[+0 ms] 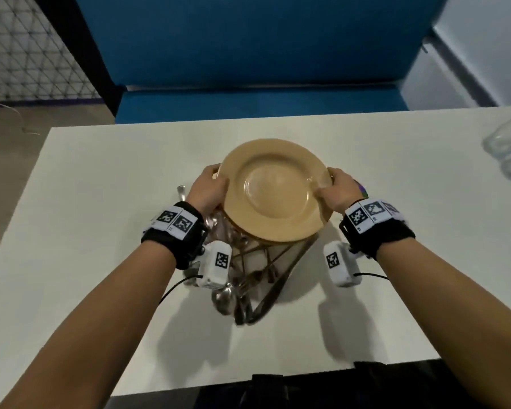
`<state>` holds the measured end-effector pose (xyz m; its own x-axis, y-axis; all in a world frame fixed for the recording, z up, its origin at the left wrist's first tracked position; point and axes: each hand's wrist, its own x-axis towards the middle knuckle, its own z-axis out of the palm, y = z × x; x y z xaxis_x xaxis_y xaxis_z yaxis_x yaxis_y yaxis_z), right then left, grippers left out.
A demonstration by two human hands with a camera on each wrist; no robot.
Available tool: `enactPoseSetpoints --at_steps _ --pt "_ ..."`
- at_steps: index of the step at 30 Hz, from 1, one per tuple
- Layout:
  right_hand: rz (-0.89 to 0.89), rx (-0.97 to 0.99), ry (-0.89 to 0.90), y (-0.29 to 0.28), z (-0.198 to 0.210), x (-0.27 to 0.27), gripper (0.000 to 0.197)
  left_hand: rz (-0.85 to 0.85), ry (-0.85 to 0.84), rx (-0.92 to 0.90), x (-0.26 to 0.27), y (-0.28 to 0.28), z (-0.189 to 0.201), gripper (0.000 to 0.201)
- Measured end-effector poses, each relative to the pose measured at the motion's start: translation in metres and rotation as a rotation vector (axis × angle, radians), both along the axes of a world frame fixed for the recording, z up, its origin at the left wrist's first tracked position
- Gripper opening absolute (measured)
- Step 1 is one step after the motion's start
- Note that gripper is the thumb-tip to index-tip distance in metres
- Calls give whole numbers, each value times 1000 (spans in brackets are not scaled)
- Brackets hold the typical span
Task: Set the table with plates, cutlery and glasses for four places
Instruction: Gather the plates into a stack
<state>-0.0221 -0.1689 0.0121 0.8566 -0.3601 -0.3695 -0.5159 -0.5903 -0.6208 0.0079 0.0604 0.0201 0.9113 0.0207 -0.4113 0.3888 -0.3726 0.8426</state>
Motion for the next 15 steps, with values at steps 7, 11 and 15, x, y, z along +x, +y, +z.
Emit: enactPoseSetpoints --at_steps 7,11,15 --pt "-38 -64 43 -161 0 -26 42 -133 -63 98 -24 -163 -12 52" --pt "-95 -89 58 -238 -4 -46 63 -174 -64 91 -42 -239 -20 48" --pt "-112 -136 87 -300 -5 -65 56 -199 -4 62 -49 -299 -26 35"
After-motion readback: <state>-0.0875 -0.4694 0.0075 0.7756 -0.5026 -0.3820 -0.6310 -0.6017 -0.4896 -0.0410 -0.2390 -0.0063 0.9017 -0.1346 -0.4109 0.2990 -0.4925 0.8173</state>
